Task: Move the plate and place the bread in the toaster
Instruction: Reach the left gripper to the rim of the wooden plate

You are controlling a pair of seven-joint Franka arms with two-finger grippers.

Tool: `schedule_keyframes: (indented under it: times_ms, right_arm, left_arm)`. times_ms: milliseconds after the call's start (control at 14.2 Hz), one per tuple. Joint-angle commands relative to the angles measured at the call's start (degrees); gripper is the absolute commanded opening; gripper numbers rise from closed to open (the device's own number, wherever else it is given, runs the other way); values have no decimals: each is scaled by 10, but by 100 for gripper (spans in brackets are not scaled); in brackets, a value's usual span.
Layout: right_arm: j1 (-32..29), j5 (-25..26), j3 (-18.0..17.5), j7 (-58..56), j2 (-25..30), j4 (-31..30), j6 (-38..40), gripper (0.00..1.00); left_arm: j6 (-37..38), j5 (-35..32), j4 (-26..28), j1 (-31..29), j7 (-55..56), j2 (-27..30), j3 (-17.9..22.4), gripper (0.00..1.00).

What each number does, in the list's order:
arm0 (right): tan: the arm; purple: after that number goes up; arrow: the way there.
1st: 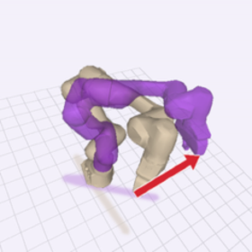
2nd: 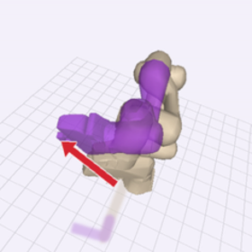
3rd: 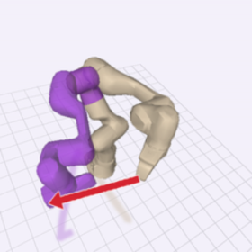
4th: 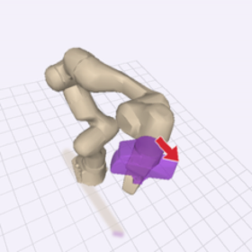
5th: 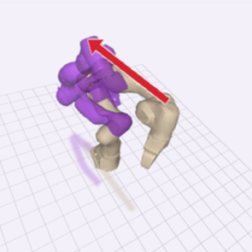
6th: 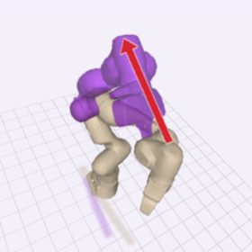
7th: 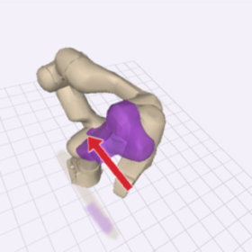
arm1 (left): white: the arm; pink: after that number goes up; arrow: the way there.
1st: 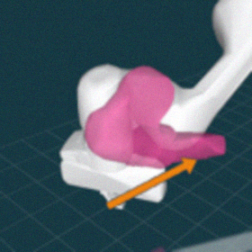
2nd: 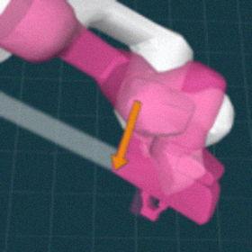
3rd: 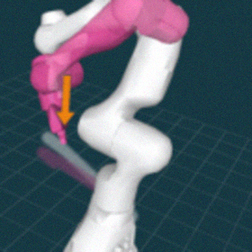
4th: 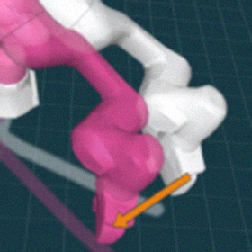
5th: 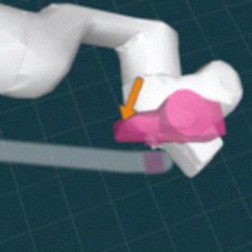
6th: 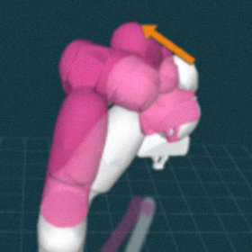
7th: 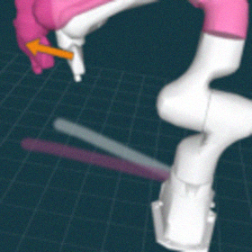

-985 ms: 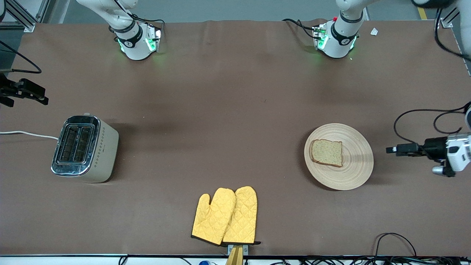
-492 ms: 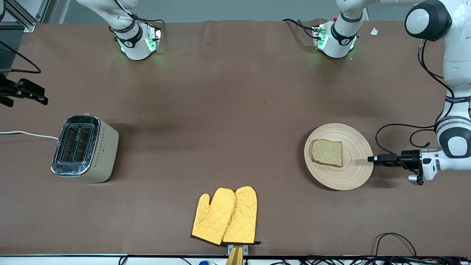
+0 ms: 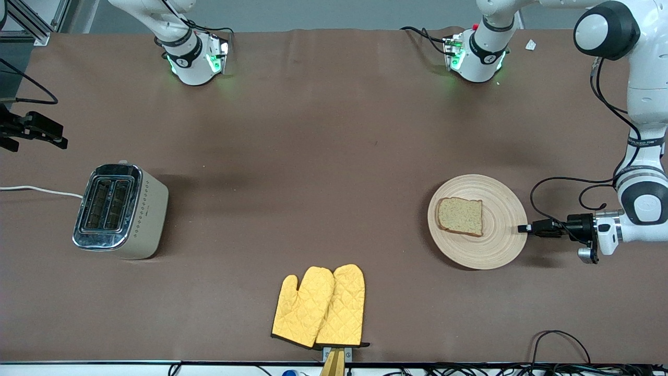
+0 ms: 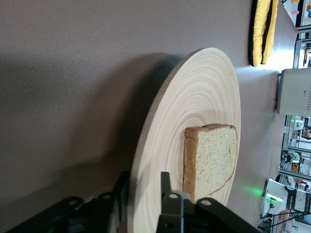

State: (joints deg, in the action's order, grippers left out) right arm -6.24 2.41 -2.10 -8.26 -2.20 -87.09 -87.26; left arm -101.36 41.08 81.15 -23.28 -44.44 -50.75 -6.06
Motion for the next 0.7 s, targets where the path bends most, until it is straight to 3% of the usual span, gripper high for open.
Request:
schedule_keyframes:
  times_ms: [0, 141, 352, 492, 633]
  right_arm:
    - [2, -7, -2, -2, -2, 7, 0, 100]
    - [2, -6, -2, -1, -2, 18, 2, 100]
    - [-3, -5, -2, -5, -4, 18, 5, 100]
    - [-5, 0, 0, -10, -4, 19, 5, 100]
    - [-4, 1, 0, -13, -3, 19, 5, 100]
  left_arm:
    - [2, 12, -7, 2, -23, -1, -4, 0]
    - [6, 12, -9, 4, -28, 9, -22, 0]
    - [2, 14, -10, 4, -4, 18, -111, 0]
    - [-15, 22, -13, 36, 111, 17, -163, 0]
    - [-84, 27, -23, 91, 189, 17, -197, 0]
